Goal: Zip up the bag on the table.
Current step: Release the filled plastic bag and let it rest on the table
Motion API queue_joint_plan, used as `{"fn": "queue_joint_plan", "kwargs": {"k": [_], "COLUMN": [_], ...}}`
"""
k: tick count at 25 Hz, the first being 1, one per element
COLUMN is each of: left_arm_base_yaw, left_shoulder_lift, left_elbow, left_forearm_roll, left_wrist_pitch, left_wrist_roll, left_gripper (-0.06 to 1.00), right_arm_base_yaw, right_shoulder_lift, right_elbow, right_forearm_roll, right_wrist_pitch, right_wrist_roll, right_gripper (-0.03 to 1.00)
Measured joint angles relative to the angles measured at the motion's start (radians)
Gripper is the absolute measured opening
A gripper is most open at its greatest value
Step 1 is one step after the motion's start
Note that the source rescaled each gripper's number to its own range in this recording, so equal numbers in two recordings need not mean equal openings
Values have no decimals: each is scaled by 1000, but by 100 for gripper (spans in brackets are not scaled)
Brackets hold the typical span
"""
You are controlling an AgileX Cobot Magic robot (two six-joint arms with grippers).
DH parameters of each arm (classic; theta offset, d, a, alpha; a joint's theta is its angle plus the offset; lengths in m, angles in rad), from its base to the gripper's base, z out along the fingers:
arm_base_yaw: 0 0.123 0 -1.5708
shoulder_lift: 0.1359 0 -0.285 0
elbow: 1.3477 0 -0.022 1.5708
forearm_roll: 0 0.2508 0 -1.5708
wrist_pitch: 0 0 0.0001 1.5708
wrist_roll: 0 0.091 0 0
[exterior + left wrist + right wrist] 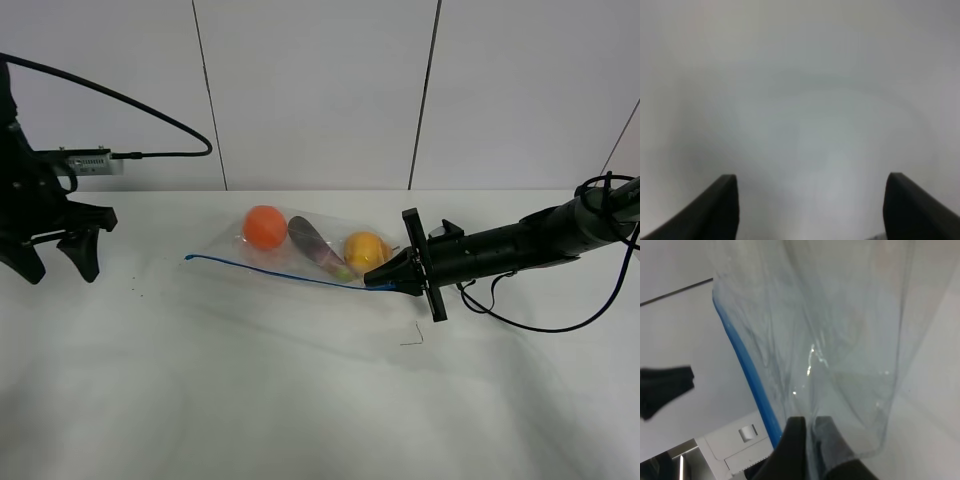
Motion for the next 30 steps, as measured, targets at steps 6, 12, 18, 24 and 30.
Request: {"fn": "queue_joint_plan", "kwargs": {"k": [6, 12, 18, 24, 30], "left_arm_base_yaw": [0, 0, 0, 0, 0], "left_shoulder_lift": [-273, -572, -783, -993, -1203], "left_elbow": [287, 615, 744, 746, 746], "left_forearm_roll": [0, 5, 41, 44, 52], "left_wrist_pitch": [0, -49, -110, -123, -121], "left_wrist_roll": [4, 6, 20, 24, 25], "left_gripper": [94, 94, 94, 94, 94], "right_arm_base_yaw": [0, 0, 0, 0, 0], "right_shoulder_lift": [0, 0, 0, 0, 0], "right_elbow": [0, 0, 0, 0, 0], "right_forearm_roll": [0, 0, 0, -1, -4], "right_wrist_pitch": [1, 1, 1, 1, 1], "right_wrist_roll": [0, -1, -1, -1, -4], "right_gripper": [0, 0, 0, 0, 0]}}
